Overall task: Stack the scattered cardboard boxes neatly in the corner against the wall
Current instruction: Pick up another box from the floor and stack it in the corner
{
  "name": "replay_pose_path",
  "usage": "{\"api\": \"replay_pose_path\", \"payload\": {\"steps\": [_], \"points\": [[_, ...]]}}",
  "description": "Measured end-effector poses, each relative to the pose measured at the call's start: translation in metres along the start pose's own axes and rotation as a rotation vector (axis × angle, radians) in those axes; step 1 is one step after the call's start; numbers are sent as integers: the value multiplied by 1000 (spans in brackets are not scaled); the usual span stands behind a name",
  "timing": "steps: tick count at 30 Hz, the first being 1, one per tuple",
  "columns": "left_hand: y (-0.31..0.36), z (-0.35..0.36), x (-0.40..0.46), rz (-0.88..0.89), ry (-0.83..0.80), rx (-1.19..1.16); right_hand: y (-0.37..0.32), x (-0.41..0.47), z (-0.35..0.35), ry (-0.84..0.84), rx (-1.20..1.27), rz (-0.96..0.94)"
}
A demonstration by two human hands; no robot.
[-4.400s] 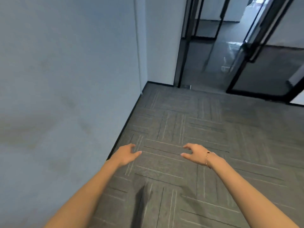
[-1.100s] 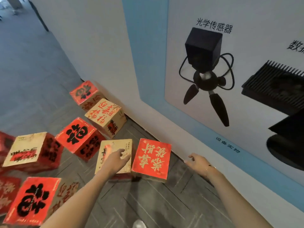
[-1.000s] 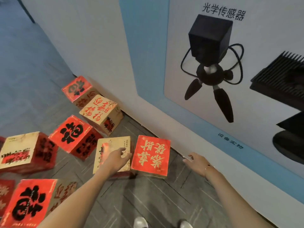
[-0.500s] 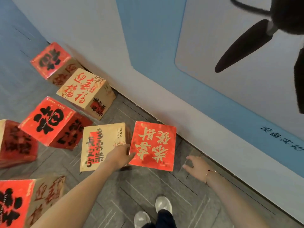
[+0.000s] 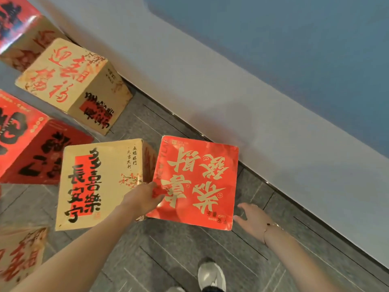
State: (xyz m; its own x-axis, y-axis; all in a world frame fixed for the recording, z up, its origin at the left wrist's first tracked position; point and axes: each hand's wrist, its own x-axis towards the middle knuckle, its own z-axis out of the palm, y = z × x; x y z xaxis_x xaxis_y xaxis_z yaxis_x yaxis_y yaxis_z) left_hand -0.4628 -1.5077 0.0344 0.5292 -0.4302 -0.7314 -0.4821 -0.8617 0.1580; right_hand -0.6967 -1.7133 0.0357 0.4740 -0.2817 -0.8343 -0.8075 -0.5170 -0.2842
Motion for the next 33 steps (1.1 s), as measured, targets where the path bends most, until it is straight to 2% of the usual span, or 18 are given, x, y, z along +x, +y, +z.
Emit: {"api": "replay_pose_path", "payload": {"steps": [5, 9, 12, 19, 27, 33], "points": [[-11, 32, 33, -11, 43, -54, 7, 45, 35, 72, 93, 52], [-17, 42, 45, -17, 184, -112, 3, 58, 47, 196, 114, 111], [-18, 48, 49, -68, 163, -157, 2, 63, 50, 256, 113, 143], [-21, 60, 57, -110, 30, -222, 6, 80, 54, 207, 237, 164], [-16, 61, 53, -103, 114, -285, 5, 81, 57, 234, 343, 188], [-3, 46, 27, -36, 200, -358, 10, 43, 46, 238, 422, 171]]}}
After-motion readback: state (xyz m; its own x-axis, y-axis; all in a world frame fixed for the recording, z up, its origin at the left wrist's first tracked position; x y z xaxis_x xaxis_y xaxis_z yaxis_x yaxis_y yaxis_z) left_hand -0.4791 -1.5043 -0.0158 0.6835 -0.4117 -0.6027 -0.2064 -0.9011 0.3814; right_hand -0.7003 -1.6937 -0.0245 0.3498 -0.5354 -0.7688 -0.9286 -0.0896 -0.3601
